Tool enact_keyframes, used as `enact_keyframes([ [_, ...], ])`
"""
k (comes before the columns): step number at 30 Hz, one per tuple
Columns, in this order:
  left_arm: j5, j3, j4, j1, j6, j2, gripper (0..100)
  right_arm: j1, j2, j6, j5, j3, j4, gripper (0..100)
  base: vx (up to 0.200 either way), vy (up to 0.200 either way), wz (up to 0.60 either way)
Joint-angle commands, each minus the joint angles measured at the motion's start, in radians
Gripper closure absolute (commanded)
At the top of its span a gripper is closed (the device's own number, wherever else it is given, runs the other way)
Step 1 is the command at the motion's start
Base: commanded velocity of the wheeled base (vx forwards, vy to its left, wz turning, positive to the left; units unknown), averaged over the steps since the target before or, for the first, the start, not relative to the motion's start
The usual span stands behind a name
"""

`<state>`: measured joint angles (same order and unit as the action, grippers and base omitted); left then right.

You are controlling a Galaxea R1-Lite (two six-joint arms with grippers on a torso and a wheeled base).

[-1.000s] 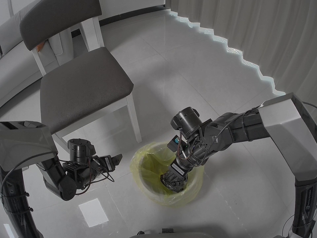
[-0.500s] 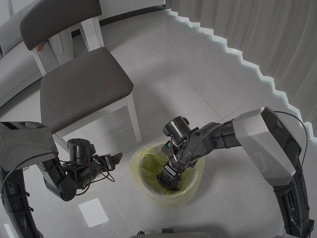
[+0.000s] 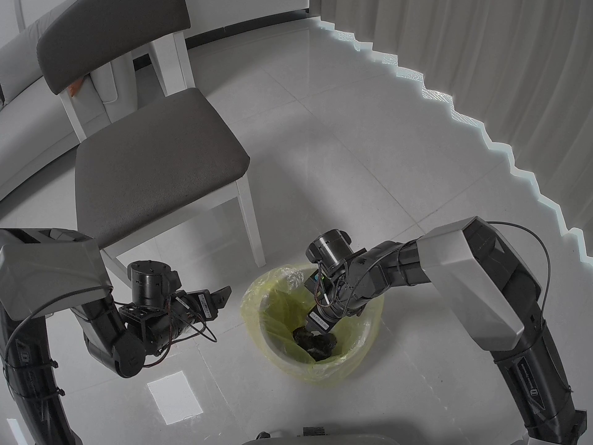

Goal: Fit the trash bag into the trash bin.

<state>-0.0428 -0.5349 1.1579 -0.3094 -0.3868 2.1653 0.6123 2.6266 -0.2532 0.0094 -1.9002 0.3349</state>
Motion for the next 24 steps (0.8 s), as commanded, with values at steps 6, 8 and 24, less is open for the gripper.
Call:
enact_keyframes([
  [6, 0.0, 0.007, 0.008, -0.007, -0.001, 0.007, 0, -0.002, -0.036, 0.051, -0.002, 0.009, 0.006, 0, 0.0, 0.0, 0.0],
  [8, 0.0, 0.004, 0.008, -0.014, -0.001, 0.021, 0, -0.002, -0.076, 0.052, -0.003, 0.032, 0.003, 0, 0.0, 0.0, 0.0],
  [24, -0.002, -0.224, -0.018, -0.033, 0.016, 0.291, 0, -0.143, -0.619, 0.051, -0.011, 0.403, -0.056, 0, 0.0, 0.0, 0.0],
])
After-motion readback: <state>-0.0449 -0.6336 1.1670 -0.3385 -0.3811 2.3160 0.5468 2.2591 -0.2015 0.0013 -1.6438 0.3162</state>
